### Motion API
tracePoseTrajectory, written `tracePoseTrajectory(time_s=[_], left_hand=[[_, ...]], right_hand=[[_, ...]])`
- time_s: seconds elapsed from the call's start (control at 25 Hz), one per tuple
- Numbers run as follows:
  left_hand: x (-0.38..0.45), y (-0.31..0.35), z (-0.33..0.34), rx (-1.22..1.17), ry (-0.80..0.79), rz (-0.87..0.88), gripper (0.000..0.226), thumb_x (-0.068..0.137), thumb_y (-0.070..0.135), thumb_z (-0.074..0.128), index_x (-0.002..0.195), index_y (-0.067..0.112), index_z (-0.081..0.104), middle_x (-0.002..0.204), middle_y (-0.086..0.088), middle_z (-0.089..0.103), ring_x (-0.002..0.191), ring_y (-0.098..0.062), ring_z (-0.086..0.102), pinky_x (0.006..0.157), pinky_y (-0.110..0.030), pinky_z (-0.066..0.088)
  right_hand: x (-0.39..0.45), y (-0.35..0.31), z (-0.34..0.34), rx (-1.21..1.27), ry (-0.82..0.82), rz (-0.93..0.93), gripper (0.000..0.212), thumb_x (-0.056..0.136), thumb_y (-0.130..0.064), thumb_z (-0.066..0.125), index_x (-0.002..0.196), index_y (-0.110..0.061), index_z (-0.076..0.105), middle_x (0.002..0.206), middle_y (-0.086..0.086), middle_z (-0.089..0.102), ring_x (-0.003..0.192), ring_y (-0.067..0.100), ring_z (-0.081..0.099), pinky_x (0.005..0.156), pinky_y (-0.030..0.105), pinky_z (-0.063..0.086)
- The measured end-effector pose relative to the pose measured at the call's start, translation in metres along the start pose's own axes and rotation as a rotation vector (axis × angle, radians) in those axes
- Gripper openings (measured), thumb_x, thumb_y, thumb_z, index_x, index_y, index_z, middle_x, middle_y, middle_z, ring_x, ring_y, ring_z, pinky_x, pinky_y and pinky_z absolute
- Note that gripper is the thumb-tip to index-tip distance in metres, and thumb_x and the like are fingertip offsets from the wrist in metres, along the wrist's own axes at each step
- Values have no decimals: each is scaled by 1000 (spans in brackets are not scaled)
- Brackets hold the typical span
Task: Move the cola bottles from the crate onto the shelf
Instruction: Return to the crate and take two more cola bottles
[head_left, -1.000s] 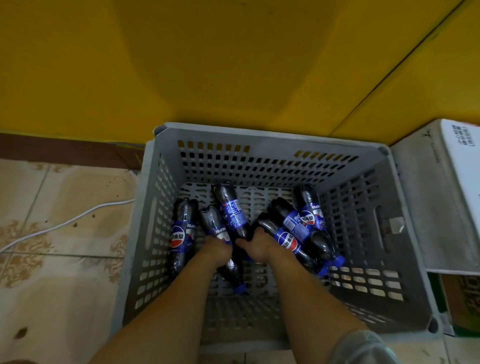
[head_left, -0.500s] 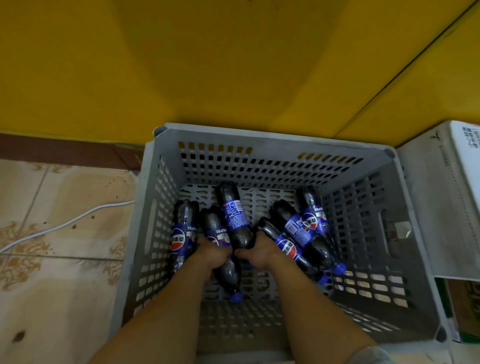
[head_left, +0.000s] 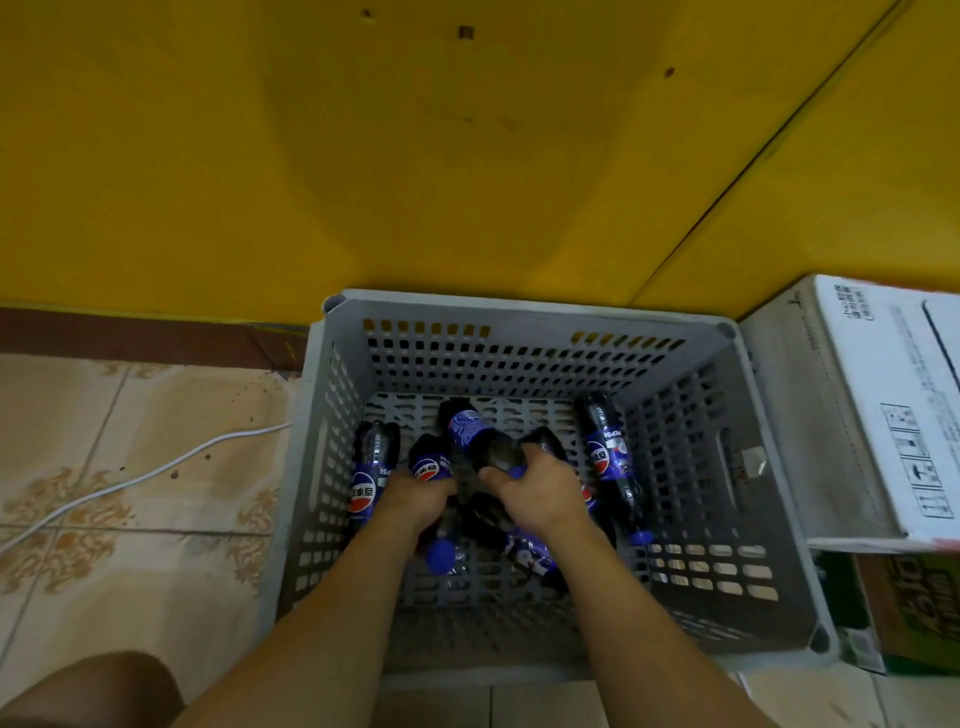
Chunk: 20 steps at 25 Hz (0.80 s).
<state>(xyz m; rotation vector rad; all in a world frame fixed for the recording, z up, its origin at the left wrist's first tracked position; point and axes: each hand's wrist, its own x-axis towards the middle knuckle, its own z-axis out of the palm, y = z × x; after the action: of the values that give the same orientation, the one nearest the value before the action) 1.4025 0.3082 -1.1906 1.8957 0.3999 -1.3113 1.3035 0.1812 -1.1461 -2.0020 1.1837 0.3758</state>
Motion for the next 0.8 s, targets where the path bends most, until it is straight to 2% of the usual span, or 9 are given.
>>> tracePoseTrajectory(time_s=[0.12,0.2,0.28,0.36,0.48,0.6,0.72,0.8], left_hand=[[-17,22,-15,105,5,-41,55,84,29,71,128,1,53,115,-17,64,95,-34,66,81,-44,60],[-27,38,-21,141,-9,-71,39,91,28,65,120,3,58,112,-18,63,91,-33,65,75,-43,61],[-37,53,-25,146,-39,-81,25,96,27,59,111,7,60,107,-17,62,85,-31,65,65,-42,61],[-42,63,-24,129,-68,-53,16,98,25,57,101,10,61,100,-15,64,82,-28,65,64,-40,61],[-45,66,-17,52,-138,1,17,99,24,55,104,10,63,99,-13,67,84,-24,67,61,-36,61],[-41,58,-12,-75,-151,77,22,101,23,46,107,11,63,99,-10,67,87,-23,67,60,-34,60],[-27,44,-18,-226,-126,158,31,95,3,47,117,15,64,104,-6,69,94,-23,67,76,-39,61],[-18,33,-23,-87,-160,257,53,84,-4,56,131,20,58,116,-3,66,105,-21,65,89,-40,58]], right_hand=[[-9,-15,-22,-91,115,-84,34,86,-50,71,94,-18,60,85,0,60,80,21,55,67,26,41],[-11,-18,-29,-159,146,-145,34,88,-49,71,98,-17,63,84,-1,58,78,20,54,66,25,39],[-7,-17,-29,-179,150,-193,36,90,-46,70,106,-14,64,90,1,60,83,22,58,67,26,39],[1,-14,-24,-93,164,-231,43,90,-46,70,118,-14,63,108,7,59,95,26,61,75,29,45],[8,-5,-11,44,110,-260,54,91,-43,70,136,-20,52,130,6,53,114,24,57,98,35,48],[9,4,0,178,41,-235,57,87,-33,70,137,-34,43,131,-3,59,119,20,58,104,43,49],[12,14,2,217,-27,-209,70,81,-20,73,140,-39,40,129,-10,60,119,17,58,107,42,47],[10,17,5,242,-49,-191,77,84,-13,75,146,-35,35,128,-13,57,122,15,57,109,35,45]])
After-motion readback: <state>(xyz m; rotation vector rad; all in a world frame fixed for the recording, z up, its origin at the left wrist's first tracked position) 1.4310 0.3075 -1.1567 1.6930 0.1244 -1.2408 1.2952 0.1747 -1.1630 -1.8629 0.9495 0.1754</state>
